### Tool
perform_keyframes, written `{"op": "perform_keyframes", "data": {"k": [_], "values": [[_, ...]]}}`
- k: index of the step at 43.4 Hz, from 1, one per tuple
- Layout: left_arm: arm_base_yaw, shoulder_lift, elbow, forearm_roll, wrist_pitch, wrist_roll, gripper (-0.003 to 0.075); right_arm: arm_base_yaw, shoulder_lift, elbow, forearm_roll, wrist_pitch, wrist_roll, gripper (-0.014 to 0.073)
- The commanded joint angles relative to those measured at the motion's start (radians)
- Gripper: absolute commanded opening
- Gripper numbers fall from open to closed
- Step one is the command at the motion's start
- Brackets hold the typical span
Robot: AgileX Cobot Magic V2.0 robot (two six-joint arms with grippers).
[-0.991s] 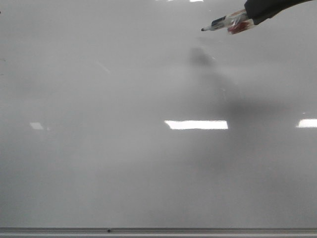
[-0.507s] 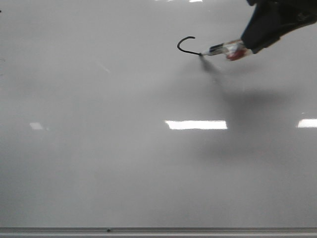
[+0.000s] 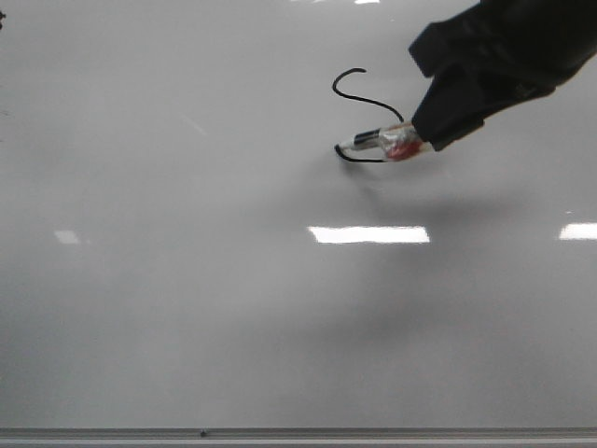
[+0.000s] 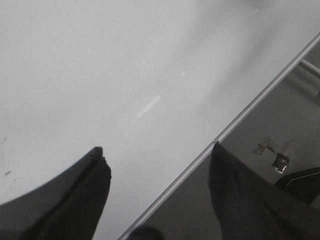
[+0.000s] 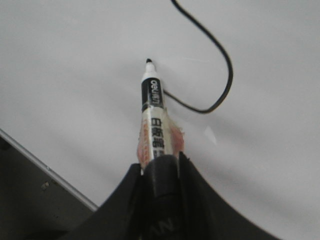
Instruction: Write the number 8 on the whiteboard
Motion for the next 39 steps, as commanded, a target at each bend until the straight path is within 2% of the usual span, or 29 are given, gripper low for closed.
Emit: {"op": "perform_keyframes", "data": {"k": [1, 8, 15, 21, 25, 29, 33, 39], "values": [[0.004, -0.018, -0.027, -0.024, -0.065, -0.001, 0.0429, -0.049, -0.03, -0.08, 0.006, -0.091, 0.002, -0.0106], [0.004, -0.018, -0.027, -0.024, -0.065, 0.001, 0.0429, -0.104, -0.051, -0.106, 0.005, -0.065, 0.002, -0.0106], [0.002, -0.018, -0.027, -0.026, -0.068, 0.008, 0.0429, -0.052, -0.058, -0.116, 0.005, -0.061, 0.001, -0.0106], [0.002, -0.018, -0.027, -0.083, -0.039, 0.119, 0.0429, 0.028, -0.146, -0.089, 0.005, 0.061, -0.027, -0.0106], [0.002, -0.013, -0.027, -0.194, -0.012, 0.227, 0.0429, 0.084, -0.239, -0.046, 0.005, 0.135, -0.043, -0.0106], [-0.01, 0.011, -0.028, -0.338, 0.028, 0.366, 0.0429, 0.147, -0.32, -0.012, 0.005, 0.207, -0.116, -0.0106], [-0.063, 0.041, -0.031, -0.409, 0.038, 0.443, 0.0429, 0.182, -0.379, -0.003, 0.005, 0.299, -0.178, -0.0106], [-0.168, 0.1, -0.064, -0.404, 0.036, 0.456, 0.0429, 0.201, -0.423, -0.003, 0.005, 0.435, -0.259, -0.0106]]}}
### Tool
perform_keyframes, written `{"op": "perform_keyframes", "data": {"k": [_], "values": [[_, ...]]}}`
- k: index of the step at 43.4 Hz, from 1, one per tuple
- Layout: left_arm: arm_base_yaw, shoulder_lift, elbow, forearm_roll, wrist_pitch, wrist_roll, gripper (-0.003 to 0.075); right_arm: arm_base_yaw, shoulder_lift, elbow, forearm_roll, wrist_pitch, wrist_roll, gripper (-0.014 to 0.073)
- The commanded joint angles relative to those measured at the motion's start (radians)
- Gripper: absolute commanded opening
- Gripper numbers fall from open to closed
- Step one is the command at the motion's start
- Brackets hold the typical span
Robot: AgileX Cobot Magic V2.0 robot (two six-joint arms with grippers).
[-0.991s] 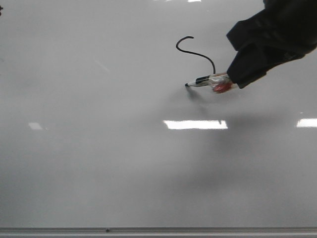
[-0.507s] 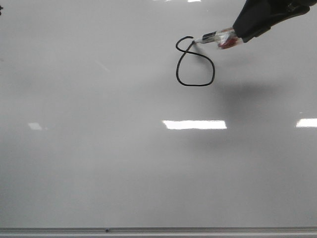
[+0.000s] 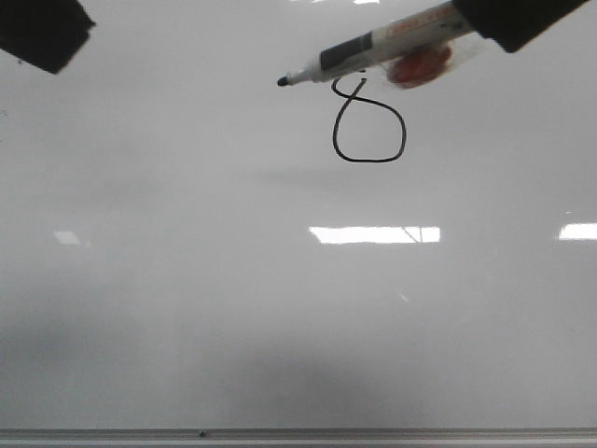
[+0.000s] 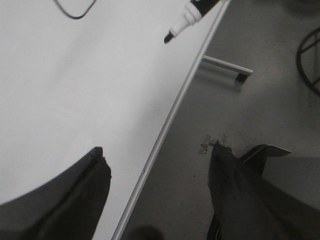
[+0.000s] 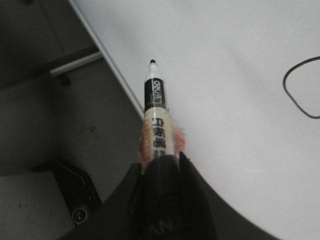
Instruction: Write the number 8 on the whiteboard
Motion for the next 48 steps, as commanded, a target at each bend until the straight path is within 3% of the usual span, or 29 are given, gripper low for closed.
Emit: {"op": "perform_keyframes", "data": {"k": [1, 13, 28, 36, 48], "values": [[-0.076, 0.028, -0.061, -0.056, -0.032, 0.029, 0.0429, 0.004, -0.036, -0.023, 0.011, 0.034, -0.065, -0.0106], [-0.268, 0.181, -0.181, -0.056, -0.054, 0.065, 0.0429, 0.004, -0.037, -0.023, 0.011, 0.095, -0.093, -0.0106], [-0.36, 0.33, -0.242, -0.056, -0.113, 0.131, 0.0406, 0.004, -0.037, -0.023, 0.011, 0.094, -0.093, -0.0106], [-0.36, 0.341, -0.243, -0.085, -0.128, 0.177, 0.0295, 0.004, -0.037, -0.023, 0.011, 0.094, -0.093, -0.0106], [-0.36, 0.341, -0.243, -0.123, -0.128, 0.22, 0.0046, 0.003, -0.037, -0.023, 0.011, 0.093, -0.093, -0.0106]]}}
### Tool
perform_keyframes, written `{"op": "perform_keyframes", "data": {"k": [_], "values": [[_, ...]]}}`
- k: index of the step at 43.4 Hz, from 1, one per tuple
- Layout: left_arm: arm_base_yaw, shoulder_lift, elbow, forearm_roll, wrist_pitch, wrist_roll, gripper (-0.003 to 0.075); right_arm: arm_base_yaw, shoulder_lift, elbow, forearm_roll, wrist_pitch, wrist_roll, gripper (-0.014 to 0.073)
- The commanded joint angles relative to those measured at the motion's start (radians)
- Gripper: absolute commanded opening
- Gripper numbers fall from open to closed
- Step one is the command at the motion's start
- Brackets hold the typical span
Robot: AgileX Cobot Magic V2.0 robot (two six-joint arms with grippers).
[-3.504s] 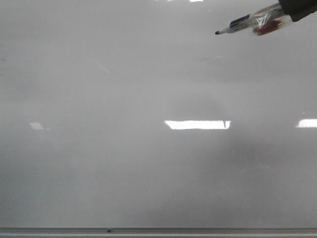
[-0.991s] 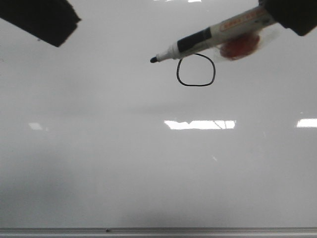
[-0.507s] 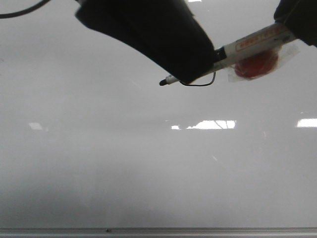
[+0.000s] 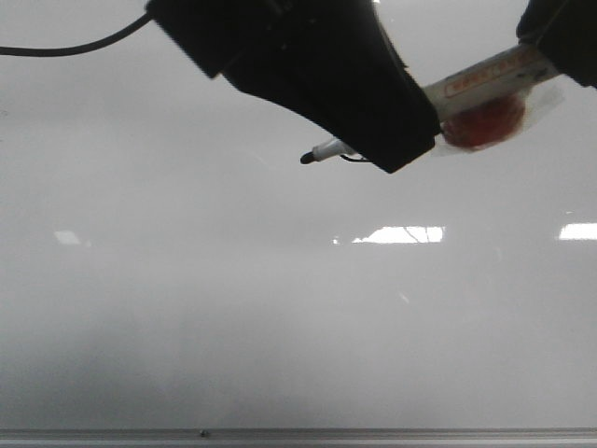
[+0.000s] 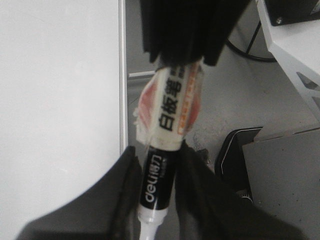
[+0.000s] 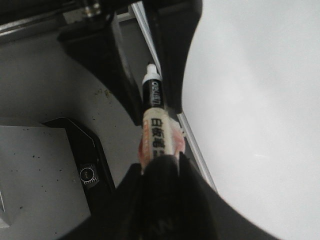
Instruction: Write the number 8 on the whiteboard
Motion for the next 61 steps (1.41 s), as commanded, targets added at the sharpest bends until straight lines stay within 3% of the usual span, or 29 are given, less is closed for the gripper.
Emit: {"op": "perform_keyframes", "data": {"k": [1, 6, 12, 17, 25, 32, 36, 47, 56, 61], "values": [[-0.007, -0.032, -0.036, -0.061, -0.035, -0.007, 0.003, 0.0, -0.015, -0.023, 0.019, -0.044, -0.006, -0.0101], [-0.007, -0.032, -0.036, -0.061, -0.035, -0.007, -0.0013, 0.0, -0.015, -0.023, 0.019, -0.042, -0.004, 0.0027], [0.001, -0.039, -0.036, -0.021, -0.033, -0.043, -0.0013, -0.01, -0.023, -0.027, -0.016, -0.027, 0.021, 0.0373], [0.027, -0.072, -0.036, 0.101, -0.033, -0.185, -0.001, -0.052, -0.064, -0.033, -0.11, -0.003, 0.124, 0.0557], [0.1, -0.152, -0.036, 0.37, -0.033, -0.516, -0.001, -0.14, -0.145, -0.032, -0.169, 0.026, 0.247, 0.0574], [0.198, -0.239, -0.036, 0.638, 0.003, -0.892, -0.001, -0.189, -0.188, -0.025, -0.169, 0.036, 0.276, 0.0574], [0.277, -0.285, -0.036, 0.72, 0.064, -1.027, -0.001, -0.191, -0.194, -0.02, -0.17, 0.036, 0.276, 0.0574], [0.538, -0.33, 0.006, 0.748, 0.105, -1.164, -0.001, -0.191, -0.194, -0.02, -0.17, 0.035, 0.276, 0.0574], [0.689, -0.317, 0.117, 0.722, -0.053, -1.171, -0.001, -0.191, -0.194, -0.02, -0.17, 0.031, 0.276, 0.0574], [0.728, -0.311, 0.181, 0.659, -0.211, -1.178, -0.001, -0.191, -0.194, -0.02, -0.17, 0.026, 0.276, 0.0574]]}}
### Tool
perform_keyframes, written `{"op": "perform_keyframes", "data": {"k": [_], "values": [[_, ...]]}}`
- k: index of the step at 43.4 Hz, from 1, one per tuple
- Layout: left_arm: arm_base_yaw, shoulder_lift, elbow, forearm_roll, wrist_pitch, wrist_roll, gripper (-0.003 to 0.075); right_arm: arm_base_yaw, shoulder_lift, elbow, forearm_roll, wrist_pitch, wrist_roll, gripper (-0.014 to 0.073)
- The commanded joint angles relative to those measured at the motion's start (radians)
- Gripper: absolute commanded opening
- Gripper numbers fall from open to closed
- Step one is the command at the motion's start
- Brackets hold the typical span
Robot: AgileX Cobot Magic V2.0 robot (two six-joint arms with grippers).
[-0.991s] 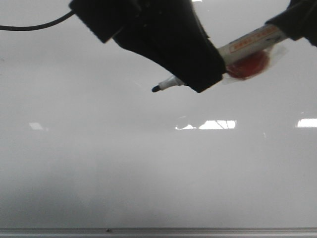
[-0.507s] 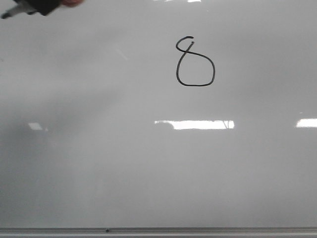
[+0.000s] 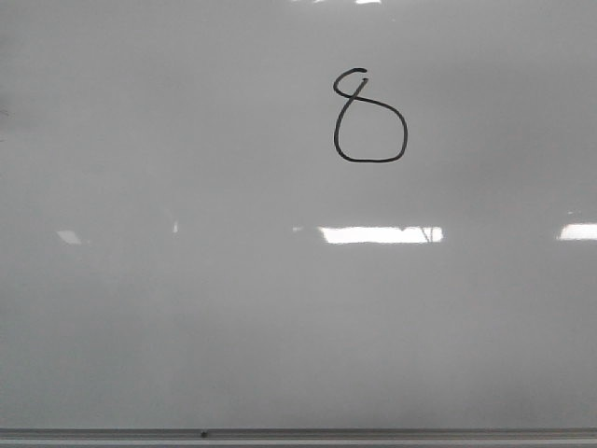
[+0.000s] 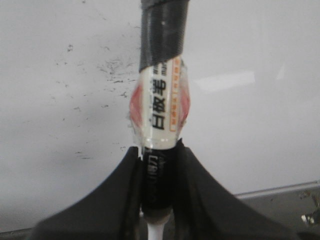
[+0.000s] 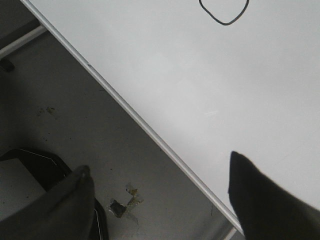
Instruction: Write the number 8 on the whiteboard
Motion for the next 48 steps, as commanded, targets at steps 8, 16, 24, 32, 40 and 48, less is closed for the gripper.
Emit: {"op": "perform_keyframes", "data": {"k": [8, 16, 24, 32, 40, 48], "values": [[0.029, 0.032, 0.054, -0.065, -0.302, -0.038, -0.001, -0.006, -0.005, -0.026, 0.005, -0.057, 0.001, 0.0574], [0.03, 0.106, 0.056, -0.095, -0.411, -0.038, -0.001, -0.006, -0.005, -0.026, 0.005, -0.057, 0.001, 0.0574], [0.03, 0.176, 0.056, -0.137, -0.536, -0.038, -0.0009, -0.006, -0.005, -0.026, 0.005, -0.057, 0.001, 0.0574], [0.03, 0.228, 0.056, -0.141, -0.603, -0.038, 0.0032, -0.006, -0.005, -0.026, 0.005, -0.057, 0.001, 0.0574], [0.03, 0.259, 0.056, -0.141, -0.605, -0.038, 0.0231, -0.006, -0.005, -0.026, 0.005, -0.057, 0.001, 0.0574], [0.029, 0.259, 0.056, -0.141, -0.602, -0.038, 0.0304, -0.006, -0.005, -0.026, 0.005, -0.057, 0.001, 0.0574]]}}
